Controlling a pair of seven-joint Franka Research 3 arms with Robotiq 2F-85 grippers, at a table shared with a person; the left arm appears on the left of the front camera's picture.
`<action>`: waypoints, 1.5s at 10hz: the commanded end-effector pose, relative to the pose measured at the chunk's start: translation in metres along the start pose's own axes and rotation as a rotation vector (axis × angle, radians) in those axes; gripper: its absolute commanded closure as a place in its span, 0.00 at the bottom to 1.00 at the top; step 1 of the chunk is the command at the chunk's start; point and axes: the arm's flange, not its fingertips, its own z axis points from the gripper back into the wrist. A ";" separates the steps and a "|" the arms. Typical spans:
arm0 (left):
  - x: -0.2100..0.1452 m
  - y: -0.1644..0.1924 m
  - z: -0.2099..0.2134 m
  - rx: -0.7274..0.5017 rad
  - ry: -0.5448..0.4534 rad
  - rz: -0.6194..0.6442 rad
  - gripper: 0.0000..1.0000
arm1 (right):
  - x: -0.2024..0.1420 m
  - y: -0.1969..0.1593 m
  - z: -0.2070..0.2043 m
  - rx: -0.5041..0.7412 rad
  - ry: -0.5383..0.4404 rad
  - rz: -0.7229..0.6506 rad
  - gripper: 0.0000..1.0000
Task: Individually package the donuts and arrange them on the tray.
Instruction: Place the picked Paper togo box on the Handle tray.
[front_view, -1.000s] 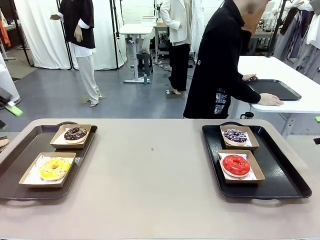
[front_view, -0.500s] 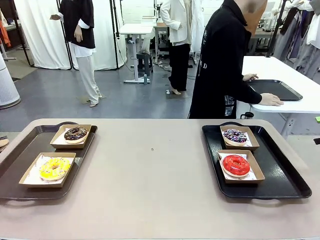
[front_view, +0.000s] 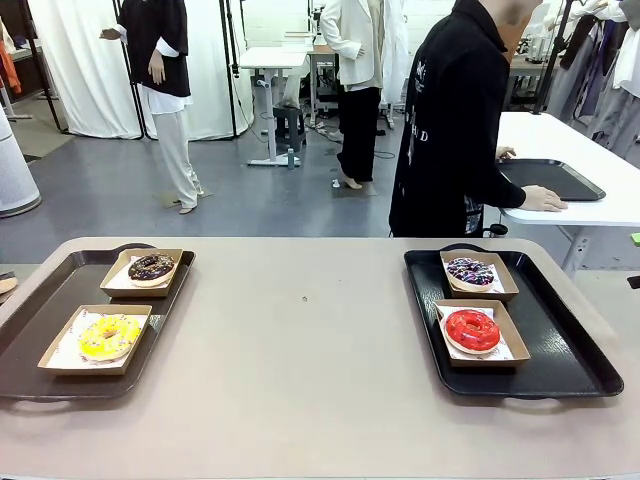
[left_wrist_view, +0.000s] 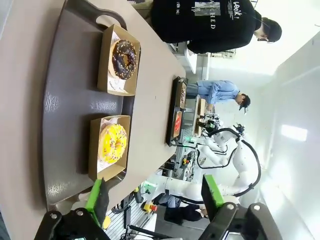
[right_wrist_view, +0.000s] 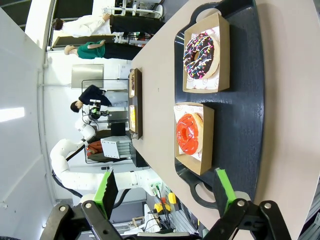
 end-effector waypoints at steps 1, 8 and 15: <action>0.000 0.003 -0.001 0.019 0.040 -0.016 0.03 | 0.001 0.002 0.000 0.003 -0.006 -0.014 0.00; -0.001 0.002 0.000 0.004 0.005 0.005 0.03 | 0.001 0.002 0.000 0.003 -0.006 -0.014 0.00; -0.001 0.002 0.000 0.004 0.005 0.005 0.03 | 0.001 0.002 0.000 0.003 -0.006 -0.014 0.00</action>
